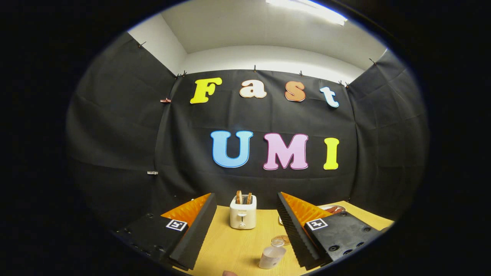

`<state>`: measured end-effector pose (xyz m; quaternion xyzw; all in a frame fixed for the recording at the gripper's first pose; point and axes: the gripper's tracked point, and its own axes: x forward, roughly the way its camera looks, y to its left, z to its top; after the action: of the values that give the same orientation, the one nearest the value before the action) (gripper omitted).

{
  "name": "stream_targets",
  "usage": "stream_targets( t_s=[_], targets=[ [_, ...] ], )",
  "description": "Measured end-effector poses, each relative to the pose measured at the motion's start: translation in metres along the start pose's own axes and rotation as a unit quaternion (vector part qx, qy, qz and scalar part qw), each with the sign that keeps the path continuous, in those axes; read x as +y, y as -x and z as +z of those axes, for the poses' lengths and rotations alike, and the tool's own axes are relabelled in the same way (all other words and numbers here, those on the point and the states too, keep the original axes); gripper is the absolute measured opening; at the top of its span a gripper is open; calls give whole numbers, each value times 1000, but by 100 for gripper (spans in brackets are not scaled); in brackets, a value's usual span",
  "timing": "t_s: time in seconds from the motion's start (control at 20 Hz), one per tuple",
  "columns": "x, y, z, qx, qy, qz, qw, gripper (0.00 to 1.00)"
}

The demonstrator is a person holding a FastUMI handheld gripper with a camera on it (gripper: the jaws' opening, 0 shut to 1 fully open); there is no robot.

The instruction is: Take the bottle from table, then pour the juice into the cup, finally place the bottle on the coaster

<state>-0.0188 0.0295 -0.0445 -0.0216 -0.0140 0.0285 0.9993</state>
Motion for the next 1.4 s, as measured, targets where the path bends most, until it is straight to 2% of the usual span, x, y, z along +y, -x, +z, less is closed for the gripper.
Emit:
stream_targets(
  t_s=[0.1,0.35,0.5,0.75,1.05,1.3,1.4],
  targets=[
    [-9,3,-24,8,-18,-10,1000,97],
    [-55,7,-93,23,-9,-72,997,97],
    [-65,6,-141,53,12,-74,996,99],
    [-76,1,-206,80,7,-87,993,99],
    [-84,-20,-252,97,6,-92,991,99],
    [-81,-34,-269,101,4,-94,990,99],
    [-80,-38,-271,112,8,-91,990,85]
  ],
)
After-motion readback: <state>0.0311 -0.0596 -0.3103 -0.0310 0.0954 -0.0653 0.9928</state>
